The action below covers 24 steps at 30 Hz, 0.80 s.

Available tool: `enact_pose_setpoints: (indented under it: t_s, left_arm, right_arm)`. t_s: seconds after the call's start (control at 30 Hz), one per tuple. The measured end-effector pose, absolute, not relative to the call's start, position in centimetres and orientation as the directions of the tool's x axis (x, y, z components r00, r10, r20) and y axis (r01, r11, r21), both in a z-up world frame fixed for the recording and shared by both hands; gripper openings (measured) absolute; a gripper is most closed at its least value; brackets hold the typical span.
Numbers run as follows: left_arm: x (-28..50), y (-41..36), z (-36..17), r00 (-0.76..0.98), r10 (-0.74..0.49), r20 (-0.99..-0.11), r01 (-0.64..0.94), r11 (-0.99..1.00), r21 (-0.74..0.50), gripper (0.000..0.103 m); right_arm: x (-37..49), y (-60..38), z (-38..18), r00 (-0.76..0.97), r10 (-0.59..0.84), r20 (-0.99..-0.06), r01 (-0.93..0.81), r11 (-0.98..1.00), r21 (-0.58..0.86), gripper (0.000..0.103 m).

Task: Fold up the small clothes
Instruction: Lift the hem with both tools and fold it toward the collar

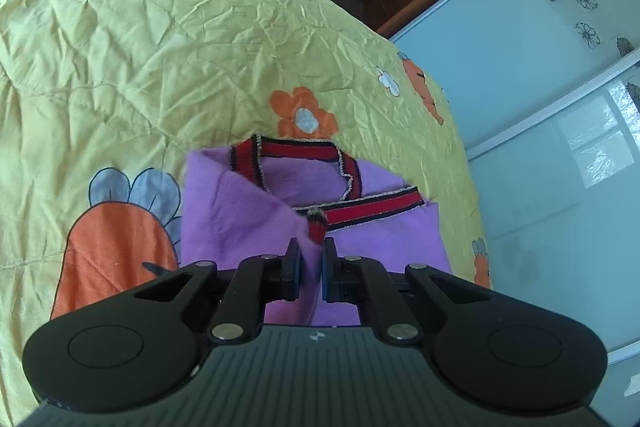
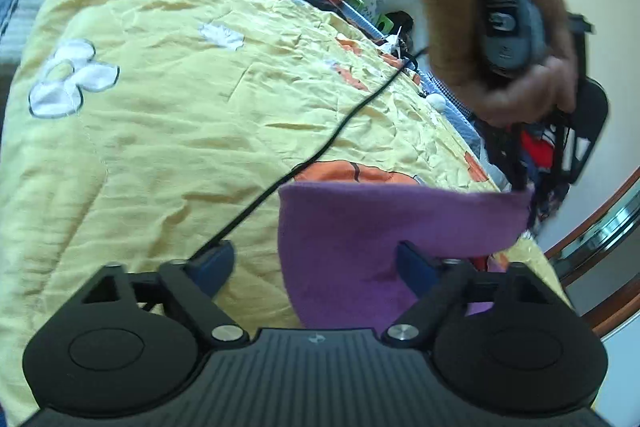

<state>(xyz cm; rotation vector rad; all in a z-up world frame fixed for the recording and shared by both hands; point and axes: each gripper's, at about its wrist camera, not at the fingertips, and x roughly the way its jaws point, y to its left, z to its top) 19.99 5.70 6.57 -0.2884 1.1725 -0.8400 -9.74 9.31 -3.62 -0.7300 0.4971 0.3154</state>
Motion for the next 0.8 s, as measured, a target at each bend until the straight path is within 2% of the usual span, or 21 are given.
enact_pose_setpoints:
  t_s: [0.07, 0.17, 0.2, 0.23, 0.3, 0.4, 0.6, 0.63, 0.67, 0.7, 0.73, 0.77, 0.8]
  left_arm:
    - [20.0, 5.7, 6.8, 0.141, -0.704, -0.696, 0.426, 0.678, -0.599, 0.009]
    - [20.2, 6.2, 6.8, 0.155, -0.693, -0.704, 0.410, 0.693, -0.593, 0.008]
    - [20.3, 6.5, 6.7, 0.160, -0.691, -0.705, 0.404, 0.697, -0.592, 0.008]
    - [20.4, 6.7, 6.5, 0.162, -0.690, -0.705, 0.398, 0.699, -0.593, 0.008]
    - [20.5, 7.0, 6.0, 0.164, -0.686, -0.709, 0.394, 0.704, -0.590, 0.004]
    - [20.7, 7.2, 4.8, 0.149, -0.682, -0.716, 0.381, 0.708, -0.595, 0.004]
    - [20.8, 7.3, 2.9, 0.136, -0.670, -0.730, 0.385, 0.715, -0.584, 0.005]
    - [20.7, 7.4, 3.0, 0.143, -0.676, -0.723, 0.388, 0.710, -0.587, 0.009]
    - [20.6, 7.6, 3.1, 0.140, -0.677, -0.722, 0.391, 0.708, -0.588, 0.036]
    - [20.3, 7.6, 3.2, 0.144, -0.669, -0.729, 0.406, 0.711, -0.573, 0.079]
    - [19.8, 7.6, 3.6, 0.172, -0.652, -0.738, 0.434, 0.723, -0.537, 0.095]
    - [19.1, 7.6, 4.2, 0.212, -0.631, -0.746, 0.479, 0.733, -0.483, 0.100]
    - [18.4, 7.4, 4.6, 0.225, -0.617, -0.754, 0.526, 0.729, -0.439, 0.099]
  right_arm:
    - [-9.5, 9.6, -4.0, 0.845, 0.081, -0.528, -0.426, 0.700, -0.574, 0.070]
    - [-9.1, 9.6, -4.1, 0.848, 0.085, -0.523, -0.421, 0.709, -0.566, 0.050]
    - [-8.9, 9.5, -4.0, 0.849, 0.086, -0.521, -0.414, 0.721, -0.555, 0.023]
    - [-8.7, 9.2, -3.8, 0.839, 0.099, -0.536, -0.420, 0.743, -0.521, 0.007]
    - [-8.2, 8.3, -3.2, 0.815, 0.141, -0.562, -0.435, 0.790, -0.433, 0.007]
    - [-7.9, 6.6, -2.2, 0.812, 0.184, -0.554, -0.420, 0.844, -0.334, 0.006]
    - [-7.7, 4.7, -1.6, 0.818, 0.176, -0.547, -0.391, 0.869, -0.304, 0.006]
    - [-7.7, 4.5, -1.6, 0.816, 0.182, -0.549, -0.391, 0.873, -0.291, 0.006]
    - [-7.6, 4.4, -1.6, 0.814, 0.185, -0.551, -0.391, 0.876, -0.283, 0.006]
    - [-7.6, 4.3, -1.7, 0.812, 0.188, -0.552, -0.391, 0.878, -0.277, 0.006]
    - [-7.5, 4.3, -1.7, 0.809, 0.193, -0.555, -0.396, 0.877, -0.272, 0.006]
    - [-7.4, 4.3, -1.8, 0.808, 0.195, -0.557, -0.398, 0.877, -0.270, 0.006]
    - [-7.4, 4.3, -1.9, 0.806, 0.198, -0.559, -0.400, 0.877, -0.266, 0.006]
